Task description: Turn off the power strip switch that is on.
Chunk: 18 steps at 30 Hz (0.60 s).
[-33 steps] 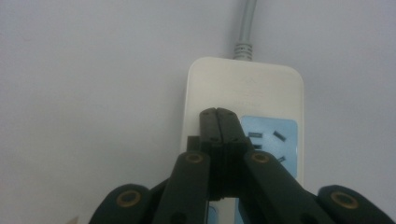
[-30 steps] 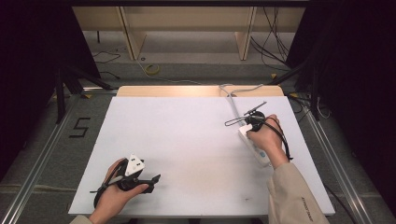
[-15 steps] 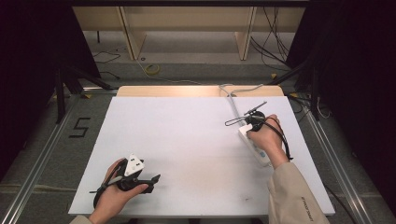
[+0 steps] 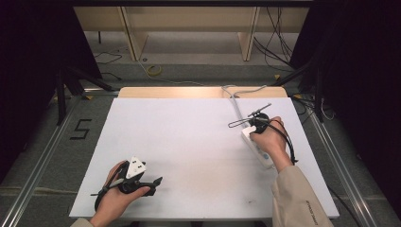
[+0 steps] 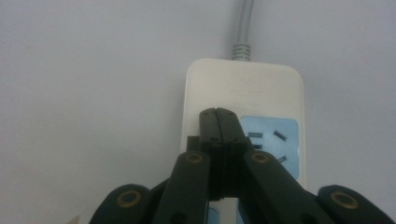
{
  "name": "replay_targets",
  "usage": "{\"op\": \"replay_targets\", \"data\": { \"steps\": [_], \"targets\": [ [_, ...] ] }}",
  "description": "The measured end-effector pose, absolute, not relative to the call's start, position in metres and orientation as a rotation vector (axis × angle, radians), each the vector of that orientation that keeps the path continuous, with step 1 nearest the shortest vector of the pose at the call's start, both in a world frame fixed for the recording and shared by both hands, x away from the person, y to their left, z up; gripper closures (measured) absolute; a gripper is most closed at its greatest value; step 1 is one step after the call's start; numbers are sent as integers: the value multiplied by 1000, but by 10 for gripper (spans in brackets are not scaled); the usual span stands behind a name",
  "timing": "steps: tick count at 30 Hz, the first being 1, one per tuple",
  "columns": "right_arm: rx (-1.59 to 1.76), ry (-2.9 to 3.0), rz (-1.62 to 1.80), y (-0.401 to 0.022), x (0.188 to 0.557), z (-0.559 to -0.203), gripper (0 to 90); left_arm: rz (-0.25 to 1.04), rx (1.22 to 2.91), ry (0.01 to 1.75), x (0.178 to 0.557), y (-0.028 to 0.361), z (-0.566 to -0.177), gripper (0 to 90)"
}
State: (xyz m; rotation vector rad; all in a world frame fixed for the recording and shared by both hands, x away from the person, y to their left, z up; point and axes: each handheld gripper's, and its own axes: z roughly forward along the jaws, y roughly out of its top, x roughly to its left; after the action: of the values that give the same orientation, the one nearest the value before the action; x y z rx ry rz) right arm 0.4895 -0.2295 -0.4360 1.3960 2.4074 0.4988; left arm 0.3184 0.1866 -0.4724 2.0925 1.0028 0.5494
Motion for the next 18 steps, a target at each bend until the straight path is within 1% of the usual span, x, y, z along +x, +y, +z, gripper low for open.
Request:
{"op": "replay_targets", "data": {
  "steps": [18],
  "targets": [
    [1405,2397,504,-230,489,-436,900,547,2094,1004,319,186,-472,192]
  ]
}}
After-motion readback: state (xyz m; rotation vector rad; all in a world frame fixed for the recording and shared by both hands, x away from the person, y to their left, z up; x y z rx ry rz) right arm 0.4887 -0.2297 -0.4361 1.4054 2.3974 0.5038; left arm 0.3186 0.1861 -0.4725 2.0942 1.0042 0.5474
